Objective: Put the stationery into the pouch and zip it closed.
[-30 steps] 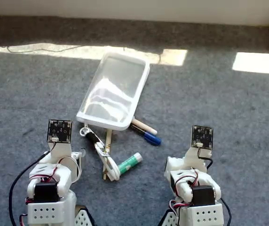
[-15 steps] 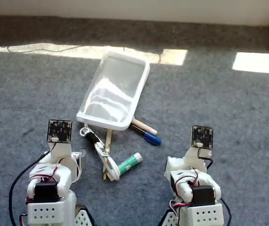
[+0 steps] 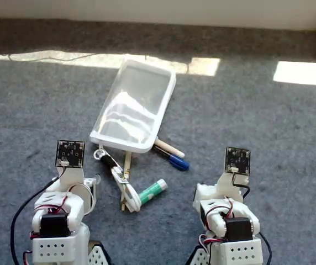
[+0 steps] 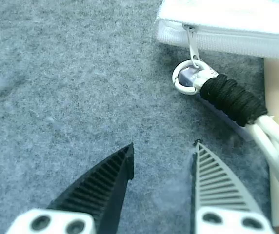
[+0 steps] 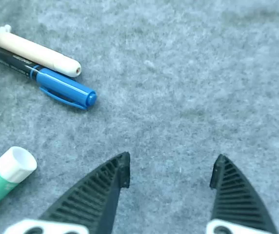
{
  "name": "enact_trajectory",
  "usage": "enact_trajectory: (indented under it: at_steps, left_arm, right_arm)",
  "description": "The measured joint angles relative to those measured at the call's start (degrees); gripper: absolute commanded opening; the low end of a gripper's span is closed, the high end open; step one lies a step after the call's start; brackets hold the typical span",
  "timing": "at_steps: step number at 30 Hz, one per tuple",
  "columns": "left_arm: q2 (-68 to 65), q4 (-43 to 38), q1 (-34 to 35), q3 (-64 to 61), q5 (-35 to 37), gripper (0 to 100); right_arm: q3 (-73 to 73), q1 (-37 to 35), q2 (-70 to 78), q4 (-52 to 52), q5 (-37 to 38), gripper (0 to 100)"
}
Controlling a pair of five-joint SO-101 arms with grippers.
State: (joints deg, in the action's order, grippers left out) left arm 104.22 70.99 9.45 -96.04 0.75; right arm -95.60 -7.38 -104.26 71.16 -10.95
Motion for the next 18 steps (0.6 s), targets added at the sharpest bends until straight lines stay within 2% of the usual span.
enact_trajectory:
  at_steps: [18]
  left_arm:
    - [-0.35, 0.0, -2.64, 0.79, 0.0, 20]
  right_arm:
    - [0.0, 0.0, 0.0, 0.0, 0.0, 26.3]
